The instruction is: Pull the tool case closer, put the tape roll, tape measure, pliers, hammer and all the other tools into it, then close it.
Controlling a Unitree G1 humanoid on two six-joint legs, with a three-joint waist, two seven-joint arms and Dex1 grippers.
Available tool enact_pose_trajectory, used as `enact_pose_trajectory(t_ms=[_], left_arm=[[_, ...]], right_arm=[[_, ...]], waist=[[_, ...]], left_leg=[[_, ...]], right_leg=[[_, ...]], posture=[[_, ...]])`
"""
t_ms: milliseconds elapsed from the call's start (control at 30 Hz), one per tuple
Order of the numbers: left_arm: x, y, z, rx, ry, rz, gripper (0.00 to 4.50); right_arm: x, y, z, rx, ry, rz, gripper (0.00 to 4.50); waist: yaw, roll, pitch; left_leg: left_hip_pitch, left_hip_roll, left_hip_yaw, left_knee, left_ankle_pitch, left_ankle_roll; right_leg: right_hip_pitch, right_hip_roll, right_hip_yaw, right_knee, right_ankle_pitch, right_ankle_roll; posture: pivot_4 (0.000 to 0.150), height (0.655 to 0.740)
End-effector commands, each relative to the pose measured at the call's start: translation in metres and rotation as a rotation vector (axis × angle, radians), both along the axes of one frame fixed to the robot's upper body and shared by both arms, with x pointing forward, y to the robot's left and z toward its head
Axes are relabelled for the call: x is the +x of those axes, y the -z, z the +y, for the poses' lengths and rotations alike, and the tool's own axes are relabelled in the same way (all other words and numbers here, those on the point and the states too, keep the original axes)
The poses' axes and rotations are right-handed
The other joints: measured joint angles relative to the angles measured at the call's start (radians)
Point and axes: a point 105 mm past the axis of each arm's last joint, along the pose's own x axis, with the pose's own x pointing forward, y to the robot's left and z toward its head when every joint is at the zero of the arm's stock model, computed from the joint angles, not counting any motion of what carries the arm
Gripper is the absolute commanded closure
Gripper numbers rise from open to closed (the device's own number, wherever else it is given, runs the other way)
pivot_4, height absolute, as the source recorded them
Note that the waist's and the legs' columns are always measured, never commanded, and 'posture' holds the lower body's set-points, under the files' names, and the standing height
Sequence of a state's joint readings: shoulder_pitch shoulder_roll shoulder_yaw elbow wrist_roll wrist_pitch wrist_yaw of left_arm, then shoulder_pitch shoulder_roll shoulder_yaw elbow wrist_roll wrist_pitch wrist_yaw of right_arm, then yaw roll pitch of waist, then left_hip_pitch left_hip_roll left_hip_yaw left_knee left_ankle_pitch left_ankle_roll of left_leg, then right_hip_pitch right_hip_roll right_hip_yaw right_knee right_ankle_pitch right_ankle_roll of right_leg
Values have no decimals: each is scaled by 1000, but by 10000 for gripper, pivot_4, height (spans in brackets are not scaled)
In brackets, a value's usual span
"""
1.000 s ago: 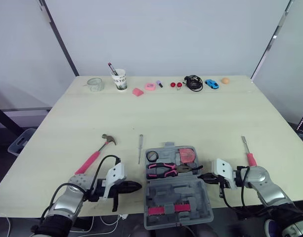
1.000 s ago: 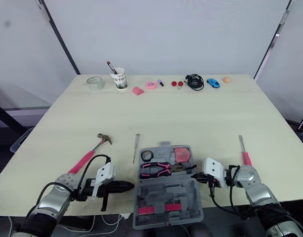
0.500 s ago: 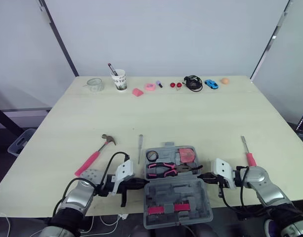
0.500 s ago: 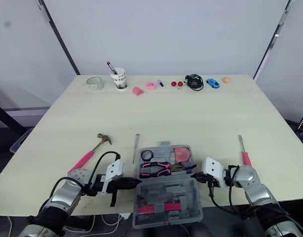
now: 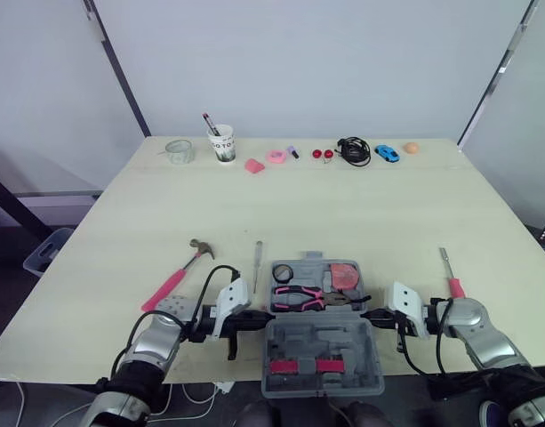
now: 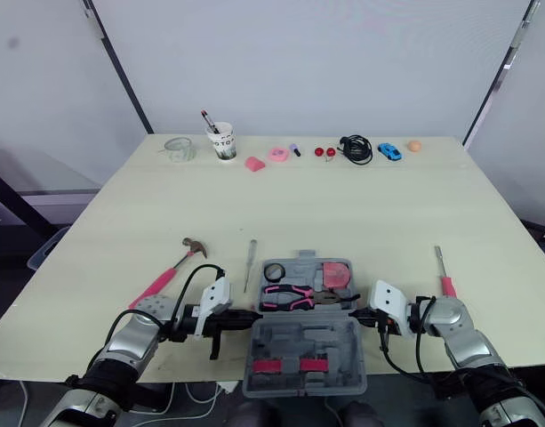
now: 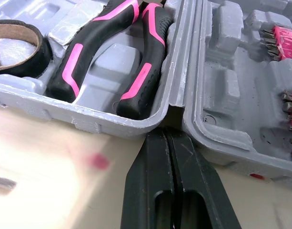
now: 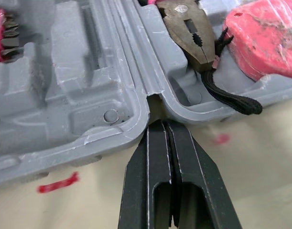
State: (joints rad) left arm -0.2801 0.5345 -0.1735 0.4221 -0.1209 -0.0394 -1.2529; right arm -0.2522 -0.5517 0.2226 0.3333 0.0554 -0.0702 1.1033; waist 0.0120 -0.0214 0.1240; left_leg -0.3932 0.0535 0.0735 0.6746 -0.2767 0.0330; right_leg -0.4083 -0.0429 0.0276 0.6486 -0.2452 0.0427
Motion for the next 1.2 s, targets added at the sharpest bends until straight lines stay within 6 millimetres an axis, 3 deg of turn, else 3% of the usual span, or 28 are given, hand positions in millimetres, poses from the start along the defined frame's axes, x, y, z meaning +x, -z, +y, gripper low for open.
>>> enact_pose_trajectory(t_ms=[33, 400, 1000, 1200], left_arm=[[9, -7, -11, -17, -1, -39, 44791], [31, -14, -6, -3, -94, -84, 44791], [27, -6, -11, 12, -60, -65, 44791], [35, -11, -8, -4, -102, -91, 44791]], right_arm=[[10, -14, 10, 38, -3, -56, 45000], [19, -15, 14, 47, 18, -85, 45000], [31, -16, 13, 48, 64, -150, 45000], [33, -16, 15, 46, 63, -151, 45000]], waist=[[0, 0, 0], [-2, 0, 0], [-6, 0, 0], [-4, 0, 0]], left_leg=[[0, 0, 0, 0, 0, 0], [0, 0, -1, 0, 0, 0], [0, 0, 0, 0, 0, 0], [0, 0, 0, 0, 0, 0]], right_leg=[[0, 0, 0, 0, 0, 0], [0, 1, 0, 1, 0, 0], [0, 1, 1, 2, 0, 0], [0, 1, 1, 3, 0, 0]], posture=[[1500, 7400], [1500, 7400], [1500, 7400], [1500, 7400]])
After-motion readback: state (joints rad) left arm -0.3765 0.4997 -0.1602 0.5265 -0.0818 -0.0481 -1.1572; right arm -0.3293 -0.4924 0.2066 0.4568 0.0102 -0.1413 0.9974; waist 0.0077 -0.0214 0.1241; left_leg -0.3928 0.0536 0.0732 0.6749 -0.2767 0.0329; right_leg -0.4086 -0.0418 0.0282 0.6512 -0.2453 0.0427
